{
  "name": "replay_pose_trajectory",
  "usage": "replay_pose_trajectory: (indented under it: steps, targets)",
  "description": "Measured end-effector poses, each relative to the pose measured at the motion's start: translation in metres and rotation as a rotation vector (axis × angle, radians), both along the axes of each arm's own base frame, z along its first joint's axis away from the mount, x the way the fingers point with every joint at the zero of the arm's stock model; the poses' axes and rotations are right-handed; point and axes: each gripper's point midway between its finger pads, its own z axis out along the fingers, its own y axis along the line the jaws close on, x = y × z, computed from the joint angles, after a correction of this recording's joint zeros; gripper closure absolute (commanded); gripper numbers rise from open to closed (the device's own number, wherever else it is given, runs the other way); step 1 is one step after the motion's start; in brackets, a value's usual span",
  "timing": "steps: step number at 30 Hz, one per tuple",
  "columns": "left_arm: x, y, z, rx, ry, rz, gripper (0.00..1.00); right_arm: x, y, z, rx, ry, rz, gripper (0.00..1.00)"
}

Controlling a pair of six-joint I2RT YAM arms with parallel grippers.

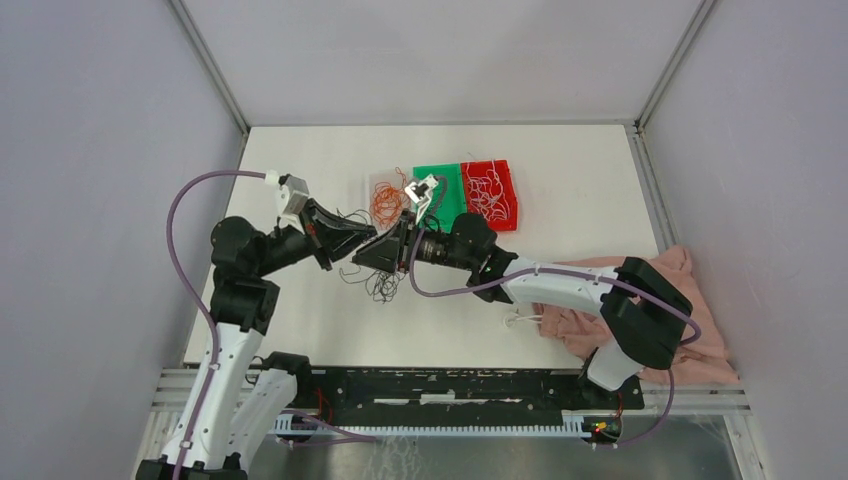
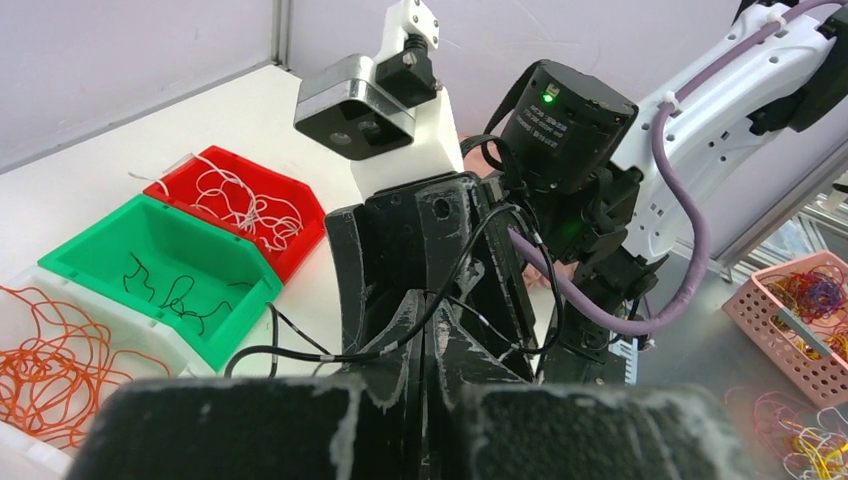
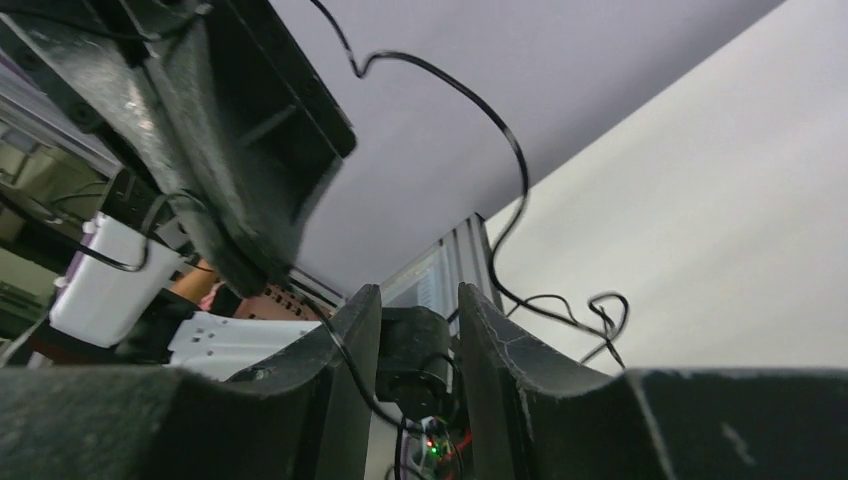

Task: Untangle the cables
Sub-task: Untie the cable.

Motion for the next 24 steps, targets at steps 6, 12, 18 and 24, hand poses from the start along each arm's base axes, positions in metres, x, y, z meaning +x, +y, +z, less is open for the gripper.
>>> replay_pose_trajectory:
  steps: [6,12,18,24]
  targets:
    - [0.011,0.0,0.001,0.001,0.017,0.015,0.97,-0.008,0.011,0.01,0.066,0.036,0.045,0.66]
    - [0.019,-0.001,0.034,-0.009,-0.038,0.025,0.97,-0.012,0.011,-0.011,0.056,0.084,0.054,0.74]
    - [0.017,0.002,0.077,-0.002,-0.169,0.043,0.97,-0.016,0.003,-0.05,-0.006,0.131,0.041,0.77]
    - [0.017,0.003,0.103,0.003,-0.234,0.053,0.97,-0.015,0.003,-0.071,-0.035,0.16,0.035,0.77]
